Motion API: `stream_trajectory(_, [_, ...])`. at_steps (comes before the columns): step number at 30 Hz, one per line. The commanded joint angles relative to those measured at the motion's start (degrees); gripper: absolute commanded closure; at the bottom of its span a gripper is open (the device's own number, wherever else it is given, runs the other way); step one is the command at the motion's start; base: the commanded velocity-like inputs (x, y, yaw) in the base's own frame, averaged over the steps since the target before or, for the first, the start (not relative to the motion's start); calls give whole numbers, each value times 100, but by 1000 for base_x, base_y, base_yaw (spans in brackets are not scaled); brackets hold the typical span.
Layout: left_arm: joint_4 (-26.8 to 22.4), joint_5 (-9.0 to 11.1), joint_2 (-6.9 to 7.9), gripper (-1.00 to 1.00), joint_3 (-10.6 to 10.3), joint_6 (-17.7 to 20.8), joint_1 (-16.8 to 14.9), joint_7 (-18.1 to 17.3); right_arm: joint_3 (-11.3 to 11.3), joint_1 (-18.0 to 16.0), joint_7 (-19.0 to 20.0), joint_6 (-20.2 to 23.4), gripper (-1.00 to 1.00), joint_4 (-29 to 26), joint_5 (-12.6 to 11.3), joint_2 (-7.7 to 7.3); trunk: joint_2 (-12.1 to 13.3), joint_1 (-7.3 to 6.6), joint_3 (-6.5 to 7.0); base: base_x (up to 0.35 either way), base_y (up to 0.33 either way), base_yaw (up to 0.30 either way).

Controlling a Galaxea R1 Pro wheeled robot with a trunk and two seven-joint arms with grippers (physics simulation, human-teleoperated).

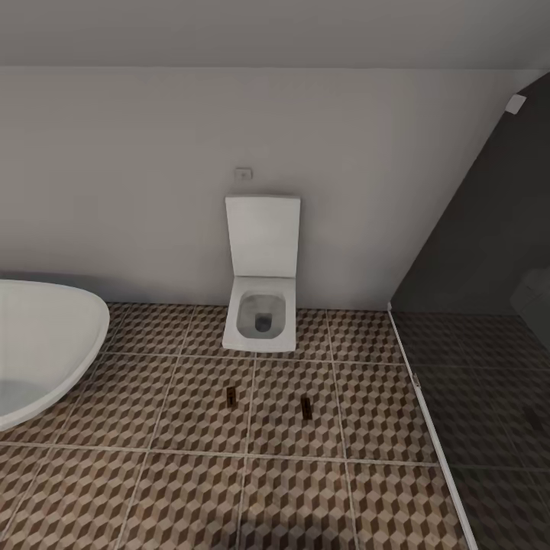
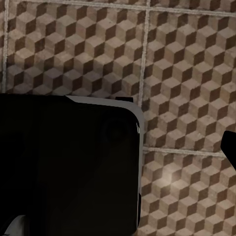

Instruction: Take the four mousetraps from the cabinet in the bathroom and place them on the bathroom floor. Make sure all four end up on the same floor surface, and ensure that at least two of them are either under or directly next to the same bathroom sink.

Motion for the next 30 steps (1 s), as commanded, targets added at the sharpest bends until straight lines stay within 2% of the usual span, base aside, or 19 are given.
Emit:
stream_trajectory(1, [18,15,-3,-100,-49,-25,-7,25,17,-3,22,-19,-100,5,-22,-2,-9,3,-8,0,0,0])
stream_trajectory(30, [18,15,-3,-100,-49,-25,-7,25,18,-3,22,-19,-100,5,-22,-2,-9,3,-8,0,0,0])
